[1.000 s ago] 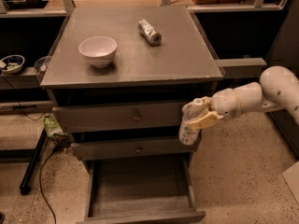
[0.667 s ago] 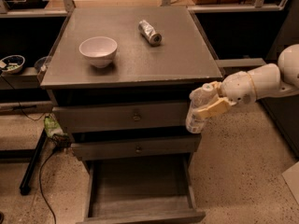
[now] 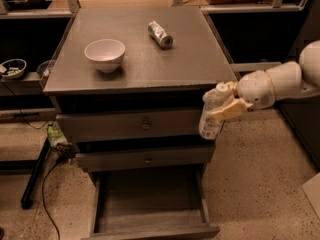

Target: Pick blue plastic bottle from bottom drawer and place on counter

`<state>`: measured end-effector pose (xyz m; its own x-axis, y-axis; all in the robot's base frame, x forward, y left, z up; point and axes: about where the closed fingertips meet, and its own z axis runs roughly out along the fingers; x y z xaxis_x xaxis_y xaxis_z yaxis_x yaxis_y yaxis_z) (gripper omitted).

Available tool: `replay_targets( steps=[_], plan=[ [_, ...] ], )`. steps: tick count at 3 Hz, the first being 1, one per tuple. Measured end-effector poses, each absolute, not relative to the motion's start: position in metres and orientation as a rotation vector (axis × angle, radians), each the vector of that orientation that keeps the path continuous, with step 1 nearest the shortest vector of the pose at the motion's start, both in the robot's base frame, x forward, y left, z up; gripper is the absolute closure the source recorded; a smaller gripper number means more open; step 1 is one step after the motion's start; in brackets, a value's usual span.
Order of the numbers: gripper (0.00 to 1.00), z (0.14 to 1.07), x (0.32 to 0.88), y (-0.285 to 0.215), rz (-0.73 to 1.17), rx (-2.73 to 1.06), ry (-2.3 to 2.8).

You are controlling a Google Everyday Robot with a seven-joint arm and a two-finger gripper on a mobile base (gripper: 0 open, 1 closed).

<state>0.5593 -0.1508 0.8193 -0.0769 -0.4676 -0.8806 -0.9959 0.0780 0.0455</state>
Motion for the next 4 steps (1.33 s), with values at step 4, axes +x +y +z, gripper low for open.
replay_targets(
  steps=[4],
  plan=[
    [1.0,0.96,0.587,-0.15,0.781,-1.529,1.571]
  ],
)
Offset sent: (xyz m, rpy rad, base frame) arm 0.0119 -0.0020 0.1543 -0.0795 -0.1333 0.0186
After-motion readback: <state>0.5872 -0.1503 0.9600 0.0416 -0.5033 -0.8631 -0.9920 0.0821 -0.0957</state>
